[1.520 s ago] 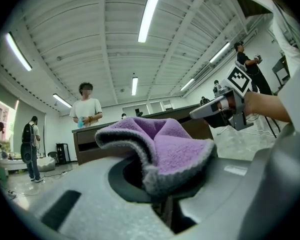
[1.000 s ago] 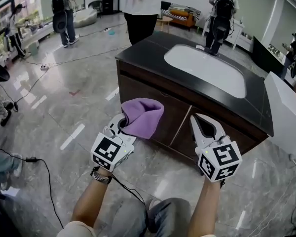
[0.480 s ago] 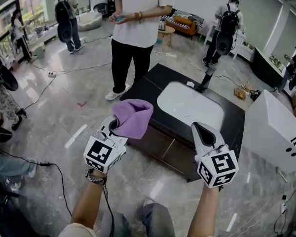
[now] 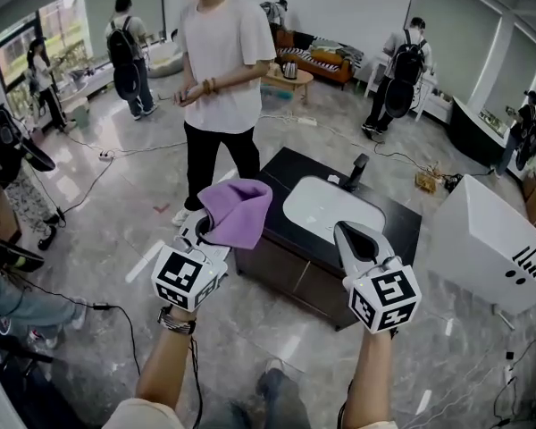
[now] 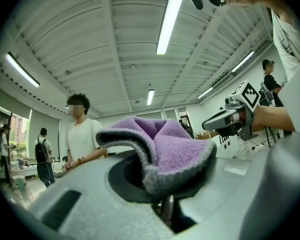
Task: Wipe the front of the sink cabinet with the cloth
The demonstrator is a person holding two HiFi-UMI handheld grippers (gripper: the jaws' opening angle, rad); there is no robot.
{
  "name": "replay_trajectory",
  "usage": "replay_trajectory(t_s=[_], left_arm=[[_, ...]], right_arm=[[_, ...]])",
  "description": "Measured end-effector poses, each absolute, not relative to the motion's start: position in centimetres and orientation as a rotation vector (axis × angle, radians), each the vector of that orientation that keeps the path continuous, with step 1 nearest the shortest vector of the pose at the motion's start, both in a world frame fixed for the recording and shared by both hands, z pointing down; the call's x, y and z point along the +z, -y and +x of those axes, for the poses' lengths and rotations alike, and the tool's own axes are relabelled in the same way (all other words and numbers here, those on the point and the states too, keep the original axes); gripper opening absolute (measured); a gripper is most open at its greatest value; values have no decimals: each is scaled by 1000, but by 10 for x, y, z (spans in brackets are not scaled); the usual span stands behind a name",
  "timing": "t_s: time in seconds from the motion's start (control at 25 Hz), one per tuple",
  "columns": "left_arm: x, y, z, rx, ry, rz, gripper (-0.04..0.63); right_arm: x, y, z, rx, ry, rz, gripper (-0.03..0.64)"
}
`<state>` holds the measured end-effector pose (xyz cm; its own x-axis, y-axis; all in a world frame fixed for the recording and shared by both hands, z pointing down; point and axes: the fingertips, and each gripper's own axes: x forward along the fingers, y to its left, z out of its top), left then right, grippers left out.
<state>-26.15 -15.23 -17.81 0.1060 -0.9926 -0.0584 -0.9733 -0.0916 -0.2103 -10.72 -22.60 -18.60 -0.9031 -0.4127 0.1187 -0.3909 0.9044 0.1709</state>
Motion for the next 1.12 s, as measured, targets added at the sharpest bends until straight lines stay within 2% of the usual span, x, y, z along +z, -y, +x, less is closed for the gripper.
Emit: replay_trajectory(t_s=[0.56,1.12], left_arm=[[-224,36,-202,-182,-1982,-2165,46],[-227,3,-163,-192,-1952,-2181,46]], right_arm=[[-220,110,-64,-184,2927,532,8],[-228,70,-43,-246,2892,510,6]])
